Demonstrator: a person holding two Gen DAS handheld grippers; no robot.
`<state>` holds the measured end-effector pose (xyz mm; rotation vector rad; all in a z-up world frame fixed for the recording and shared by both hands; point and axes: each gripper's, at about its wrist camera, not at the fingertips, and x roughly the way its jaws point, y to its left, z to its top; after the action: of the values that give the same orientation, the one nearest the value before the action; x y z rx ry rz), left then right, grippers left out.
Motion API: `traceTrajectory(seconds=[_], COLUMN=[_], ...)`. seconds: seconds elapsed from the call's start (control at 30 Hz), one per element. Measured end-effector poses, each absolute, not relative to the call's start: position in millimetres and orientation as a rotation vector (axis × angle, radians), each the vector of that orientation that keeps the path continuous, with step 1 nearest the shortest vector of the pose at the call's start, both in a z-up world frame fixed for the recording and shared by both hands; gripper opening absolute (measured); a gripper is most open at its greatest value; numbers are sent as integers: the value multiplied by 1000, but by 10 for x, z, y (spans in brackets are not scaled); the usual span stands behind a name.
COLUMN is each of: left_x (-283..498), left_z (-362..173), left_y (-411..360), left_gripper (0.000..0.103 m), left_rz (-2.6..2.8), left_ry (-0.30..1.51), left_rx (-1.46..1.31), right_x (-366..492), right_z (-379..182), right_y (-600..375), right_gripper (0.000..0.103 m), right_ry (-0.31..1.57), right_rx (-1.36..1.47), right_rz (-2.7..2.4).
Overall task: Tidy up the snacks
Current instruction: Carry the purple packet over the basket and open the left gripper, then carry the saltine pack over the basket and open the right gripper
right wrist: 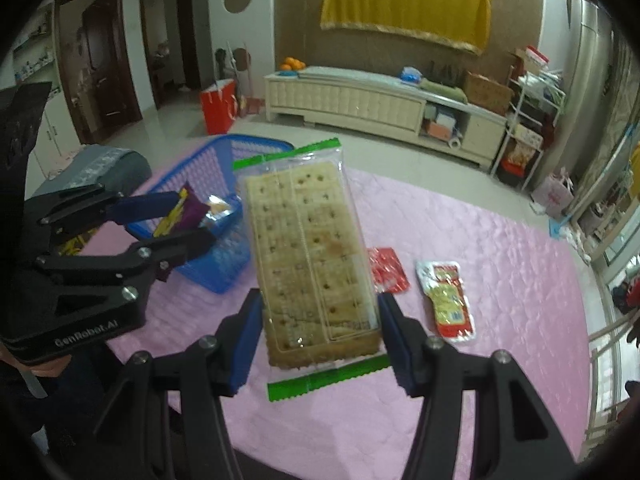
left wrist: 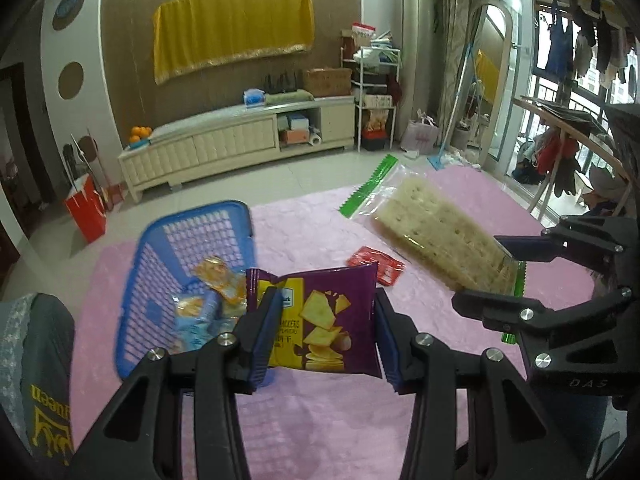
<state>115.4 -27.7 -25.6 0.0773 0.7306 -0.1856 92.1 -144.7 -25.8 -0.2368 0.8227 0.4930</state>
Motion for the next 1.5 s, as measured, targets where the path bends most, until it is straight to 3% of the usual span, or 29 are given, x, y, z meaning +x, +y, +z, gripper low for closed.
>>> traceTrajectory(seconds=[0.5,1.2,1.27,1.33,1.5], left_x=[1443,2345,2404,2446,2374], left_z=[-92,-803,-821,-821,-747], left_y=[884,1326,1360,1378,1433], left_gripper=[42,44,50,76,78], left_rz=[-78,-95,-92,-93,-67], left_ry=[729,847,840,843,813], left_rx=[24,25,28,33,36], right_x=[1287,1855,1864,1847,1798], right_z=[-199,-665,-677,-663,-596], right_y=[-564,-153,-157,-162,-143], right_gripper=[61,61,61,61,61], right_ry=[809,918,926,924,918], right_rx=[-240,-248,-250,-258,-259], right_rz=[592,565,563,563,568])
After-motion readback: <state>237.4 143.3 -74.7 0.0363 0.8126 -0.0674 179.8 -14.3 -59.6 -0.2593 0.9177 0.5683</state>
